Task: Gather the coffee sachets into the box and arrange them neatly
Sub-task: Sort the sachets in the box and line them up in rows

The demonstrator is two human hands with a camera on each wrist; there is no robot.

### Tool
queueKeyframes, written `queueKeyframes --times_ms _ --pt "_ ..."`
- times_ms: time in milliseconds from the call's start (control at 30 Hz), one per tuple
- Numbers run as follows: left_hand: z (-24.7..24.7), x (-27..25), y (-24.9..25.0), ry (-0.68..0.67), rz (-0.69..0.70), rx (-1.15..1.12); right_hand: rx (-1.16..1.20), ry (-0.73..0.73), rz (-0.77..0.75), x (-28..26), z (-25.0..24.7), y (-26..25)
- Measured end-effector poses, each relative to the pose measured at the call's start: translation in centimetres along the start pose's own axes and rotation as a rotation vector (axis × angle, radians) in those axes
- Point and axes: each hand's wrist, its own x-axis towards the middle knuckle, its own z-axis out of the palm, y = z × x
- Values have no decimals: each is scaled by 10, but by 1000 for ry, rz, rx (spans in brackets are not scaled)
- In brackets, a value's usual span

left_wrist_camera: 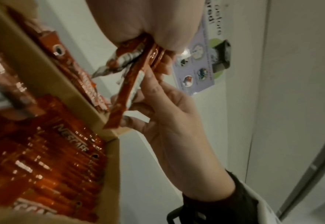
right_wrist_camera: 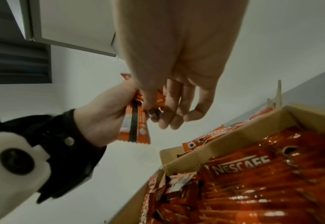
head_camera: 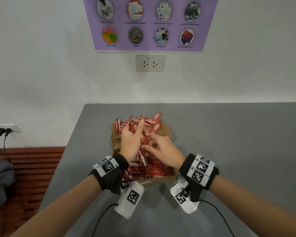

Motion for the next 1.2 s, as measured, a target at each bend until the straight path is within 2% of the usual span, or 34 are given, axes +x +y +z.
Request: queueKeyframes --times_ms 67,200,333,400,467,567,633,733,833,900,967,1067,1200 --pt "-4 1 -5 13 -9 29 -10 -18 11 1 0 -3" --pt "-11 6 -12 -30 -10 234 3 -25 -3 0 1 -4" --pt "-18 8 -8 -174 -216 33 14 8 21 -1 -6 5" --pt "-25 10 -8 -184 -273 -21 -28 30 47 -2 -12 13" --pt "-34 14 -8 -178 -287 -52 -36 -33 77 -4 -21 18" --pt "-45 17 -6 -283 -250 -5 -15 -166 78 -8 -33 21" --pt "-47 15 -6 -355 -237 84 -32 -203 61 -9 -37 22" --pt "-44 14 -7 -361 -250 117 -47 -241 45 -11 -33 20" --pt "-36 15 -8 -437 -196 184 -58 -77 17 -8 -26 16" --pt "-29 12 -5 -487 -90 291 -26 85 -28 -3 -24 10" --pt "-25 11 -3 -454 17 364 -15 167 -106 1 -25 5" --pt "-26 13 -4 -474 57 416 19 153 -147 3 -29 0" --pt "-35 11 -8 -588 -92 420 99 73 -61 -1 -34 0"
